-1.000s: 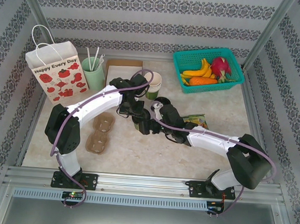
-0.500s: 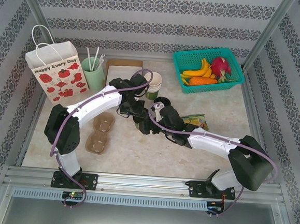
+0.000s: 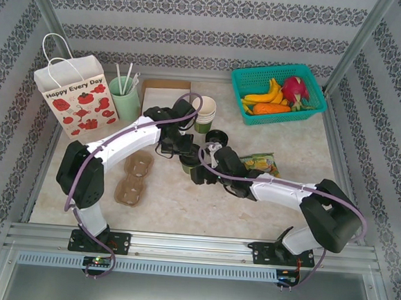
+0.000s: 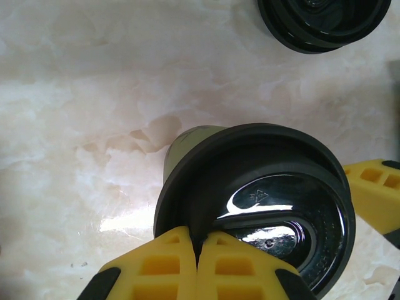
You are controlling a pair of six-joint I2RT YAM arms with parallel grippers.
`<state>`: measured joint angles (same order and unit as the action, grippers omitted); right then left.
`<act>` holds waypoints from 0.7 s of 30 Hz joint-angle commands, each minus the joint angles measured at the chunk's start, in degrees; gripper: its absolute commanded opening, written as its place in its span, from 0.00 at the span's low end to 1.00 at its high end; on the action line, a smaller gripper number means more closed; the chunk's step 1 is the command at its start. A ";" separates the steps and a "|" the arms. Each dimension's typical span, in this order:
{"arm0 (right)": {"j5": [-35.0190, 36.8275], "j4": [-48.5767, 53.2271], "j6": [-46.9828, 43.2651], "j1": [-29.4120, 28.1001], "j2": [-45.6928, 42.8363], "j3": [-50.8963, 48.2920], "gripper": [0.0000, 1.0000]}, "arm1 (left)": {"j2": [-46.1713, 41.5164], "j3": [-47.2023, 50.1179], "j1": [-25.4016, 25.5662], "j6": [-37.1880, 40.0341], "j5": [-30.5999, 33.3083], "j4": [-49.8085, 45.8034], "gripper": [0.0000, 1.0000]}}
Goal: Pack the takeout coffee
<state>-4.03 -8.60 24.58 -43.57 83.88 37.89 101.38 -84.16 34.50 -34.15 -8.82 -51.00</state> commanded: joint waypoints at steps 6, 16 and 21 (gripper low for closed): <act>-11.11 -2.43 7.61 7.18 -7.15 -1.51 0.87 | 4.66 2.41 0.79 -0.91 1.54 -6.92 0.00; -12.43 -3.63 6.90 7.80 -3.47 0.09 0.88 | 4.84 2.16 0.80 -0.27 0.15 -6.58 0.00; -8.41 -2.50 7.53 7.81 0.33 -2.46 0.87 | 5.79 4.79 0.84 0.62 -0.72 -5.92 0.00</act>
<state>-16.36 -12.43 31.44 -36.10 81.12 36.77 101.36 -84.95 34.61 -34.74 -8.51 -51.57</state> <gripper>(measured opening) 0.874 0.049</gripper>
